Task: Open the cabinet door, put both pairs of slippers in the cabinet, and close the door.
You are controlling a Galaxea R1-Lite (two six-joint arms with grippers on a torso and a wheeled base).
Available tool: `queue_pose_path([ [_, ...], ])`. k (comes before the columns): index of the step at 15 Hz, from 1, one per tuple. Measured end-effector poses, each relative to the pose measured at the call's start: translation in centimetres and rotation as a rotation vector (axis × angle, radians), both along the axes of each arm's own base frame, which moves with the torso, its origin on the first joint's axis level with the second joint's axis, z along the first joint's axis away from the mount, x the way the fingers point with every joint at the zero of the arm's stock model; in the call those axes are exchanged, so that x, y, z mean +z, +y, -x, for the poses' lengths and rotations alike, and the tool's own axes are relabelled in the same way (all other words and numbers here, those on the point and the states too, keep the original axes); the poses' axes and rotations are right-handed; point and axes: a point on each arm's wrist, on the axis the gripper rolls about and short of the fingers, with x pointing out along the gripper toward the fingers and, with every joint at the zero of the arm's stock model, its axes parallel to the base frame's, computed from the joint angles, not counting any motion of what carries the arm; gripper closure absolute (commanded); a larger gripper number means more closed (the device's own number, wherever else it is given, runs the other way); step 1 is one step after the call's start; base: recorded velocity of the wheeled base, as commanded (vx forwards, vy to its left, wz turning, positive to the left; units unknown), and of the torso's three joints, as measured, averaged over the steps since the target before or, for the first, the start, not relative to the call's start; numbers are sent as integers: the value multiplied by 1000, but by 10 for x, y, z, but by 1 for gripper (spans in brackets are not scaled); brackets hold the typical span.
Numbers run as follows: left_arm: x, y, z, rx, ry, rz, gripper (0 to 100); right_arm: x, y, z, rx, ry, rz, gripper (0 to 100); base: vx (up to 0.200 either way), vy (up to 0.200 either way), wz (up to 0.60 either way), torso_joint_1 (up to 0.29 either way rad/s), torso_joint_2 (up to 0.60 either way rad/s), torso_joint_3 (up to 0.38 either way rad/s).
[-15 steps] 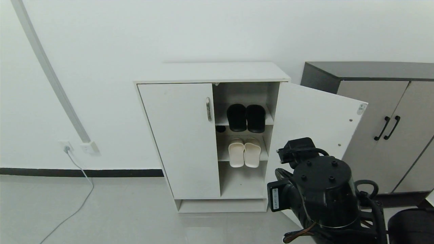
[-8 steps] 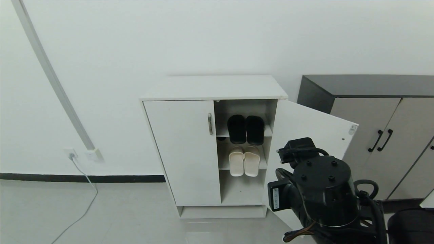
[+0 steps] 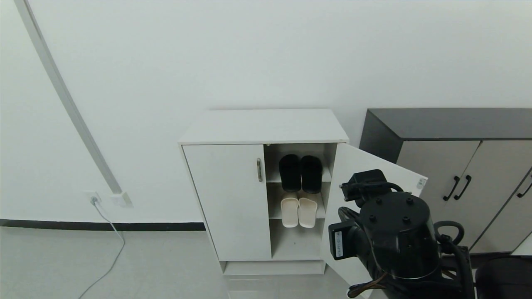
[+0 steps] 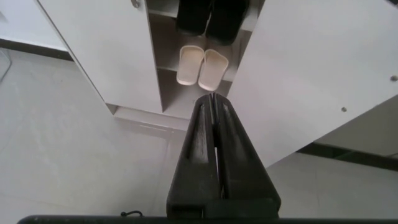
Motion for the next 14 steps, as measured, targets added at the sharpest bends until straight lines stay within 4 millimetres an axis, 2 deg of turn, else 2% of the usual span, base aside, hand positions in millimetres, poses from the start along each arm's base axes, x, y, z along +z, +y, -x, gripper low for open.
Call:
queue_pose_path([
  [8, 0, 0, 0, 0, 1, 0, 100, -2, -1, 0, 4, 6, 5, 100, 0, 0, 0, 239, -525, -289],
  [12, 0, 0, 0, 0, 0, 0, 100, -2, -1, 0, 2, 6, 5, 100, 0, 0, 0, 24, -54, -29],
  [14, 0, 0, 0, 0, 0, 0, 100, -3, -1, 0, 14, 12, 6, 100, 0, 0, -600, 10, -5, 0],
])
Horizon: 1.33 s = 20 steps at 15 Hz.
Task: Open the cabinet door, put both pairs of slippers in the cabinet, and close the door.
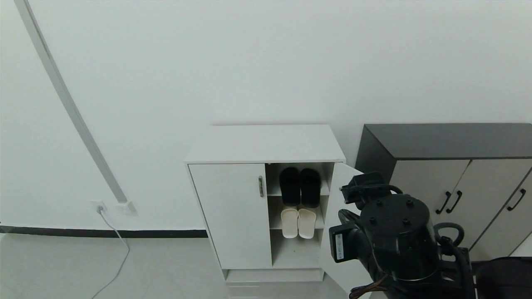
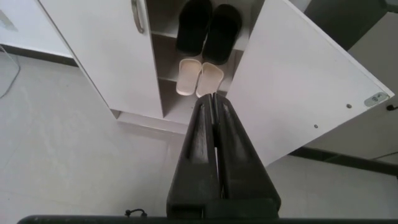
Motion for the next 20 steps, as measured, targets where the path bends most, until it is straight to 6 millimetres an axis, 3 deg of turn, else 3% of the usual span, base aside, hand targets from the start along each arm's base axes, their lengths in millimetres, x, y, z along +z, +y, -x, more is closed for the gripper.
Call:
queue_pose_path([
  [5, 0, 0, 0, -1, 1, 0, 100, -1, -1, -1, 3, 5, 2, 100, 0, 0, -600, 7, -3, -1],
  [12, 0, 0, 0, 0, 0, 0, 100, -3, -9, -16, 10, 33, -10, 100, 0, 0, 0, 0, 0, 0],
  [16, 0, 0, 0, 1, 0, 0, 100, 6, -18, -44, 6, 33, -51, 100, 0, 0, 0, 0, 0, 0],
  [20, 0, 0, 0, 0, 0, 0, 100, 13, -21, -78, -29, 12, -82, 100, -150, 0, 0, 5, 2, 3],
])
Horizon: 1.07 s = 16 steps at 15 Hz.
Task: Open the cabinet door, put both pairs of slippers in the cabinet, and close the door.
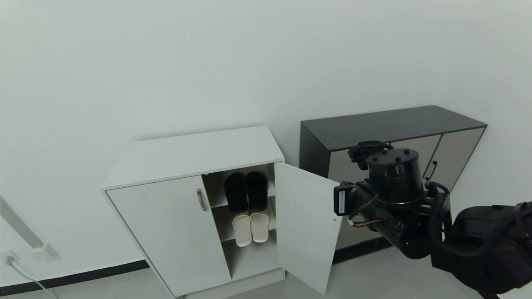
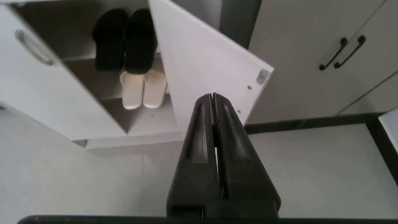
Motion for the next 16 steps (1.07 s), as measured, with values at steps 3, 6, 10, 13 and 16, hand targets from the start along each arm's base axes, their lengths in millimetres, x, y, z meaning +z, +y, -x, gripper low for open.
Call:
queue_pose_path([
  [3, 0, 0, 0, 0, 0, 0, 100, -3, -5, -24, -32, 7, -4, 100, 0, 0, 0, 0, 0, 0],
  [6, 0, 0, 0, 0, -1, 0, 100, 1, -8, -49, -70, -14, -28, 100, 0, 0, 0, 0, 0, 0],
  [10, 0, 0, 0, 0, 0, 0, 100, -2, -9, -90, -86, -30, -61, 100, 0, 0, 0, 0, 0, 0],
  [13, 0, 0, 0, 0, 0, 0, 100, -12, -19, -120, -110, -26, -69, 100, 0, 0, 0, 0, 0, 0],
  [16, 0, 0, 0, -1, 0, 0, 100, -25, -22, -143, -123, -20, -72, 100, 0, 0, 0, 0, 0, 0],
])
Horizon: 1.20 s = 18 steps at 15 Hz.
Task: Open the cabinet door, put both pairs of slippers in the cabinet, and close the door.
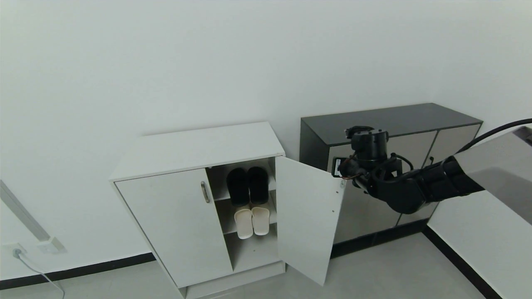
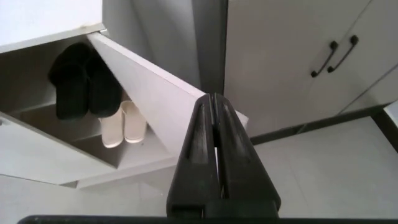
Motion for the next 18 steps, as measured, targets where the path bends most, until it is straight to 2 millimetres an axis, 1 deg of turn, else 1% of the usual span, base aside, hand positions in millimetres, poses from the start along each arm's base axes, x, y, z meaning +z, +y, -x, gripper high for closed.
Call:
queue_pose_path([
  [2, 0, 0, 0, 1, 0, 0, 100, -9, -4, -15, -22, 2, 1, 100, 0, 0, 0, 0, 0, 0],
  [5, 0, 0, 0, 5, 0, 5, 100, -23, -6, -30, -41, 13, 7, 100, 0, 0, 0, 0, 0, 0],
  [8, 0, 0, 0, 7, 0, 7, 100, -36, -8, -39, -52, 28, 14, 100, 0, 0, 0, 0, 0, 0],
  [18, 0, 0, 0, 12, -1, 7, 100, -59, -15, -61, -84, 42, 20, 100, 0, 0, 0, 0, 0, 0],
])
